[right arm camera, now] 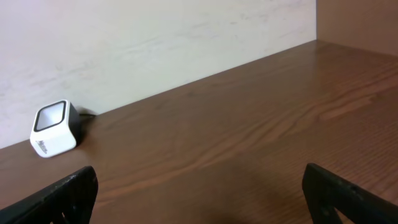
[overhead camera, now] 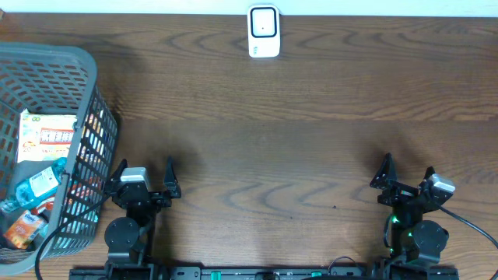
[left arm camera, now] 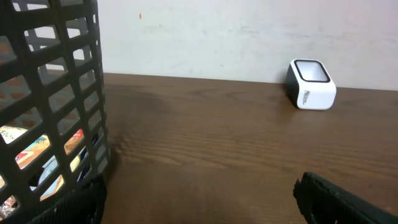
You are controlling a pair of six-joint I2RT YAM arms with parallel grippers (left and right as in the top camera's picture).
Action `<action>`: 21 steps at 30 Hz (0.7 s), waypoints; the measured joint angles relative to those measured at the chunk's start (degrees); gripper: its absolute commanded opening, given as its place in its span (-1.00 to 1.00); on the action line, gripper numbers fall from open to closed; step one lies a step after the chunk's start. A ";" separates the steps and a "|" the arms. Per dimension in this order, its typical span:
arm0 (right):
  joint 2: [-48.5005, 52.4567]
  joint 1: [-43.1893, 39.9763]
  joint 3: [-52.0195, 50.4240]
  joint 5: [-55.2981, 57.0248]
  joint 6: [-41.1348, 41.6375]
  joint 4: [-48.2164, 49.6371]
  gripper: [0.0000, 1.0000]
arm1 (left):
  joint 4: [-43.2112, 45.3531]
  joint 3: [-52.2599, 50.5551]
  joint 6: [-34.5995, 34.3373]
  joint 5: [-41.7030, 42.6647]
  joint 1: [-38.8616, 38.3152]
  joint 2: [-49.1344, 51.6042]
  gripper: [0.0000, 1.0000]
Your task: Scan the item barcode
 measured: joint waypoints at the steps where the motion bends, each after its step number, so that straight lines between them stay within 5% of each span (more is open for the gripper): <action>1: 0.00 0.00 0.00 0.00 0.00 0.00 0.99 | 0.00 0.00 0.00 0.00 0.00 0.00 0.96; 21: 0.00 0.00 0.00 0.00 0.00 0.00 0.98 | 0.31 0.00 -0.02 -0.04 0.00 0.00 0.95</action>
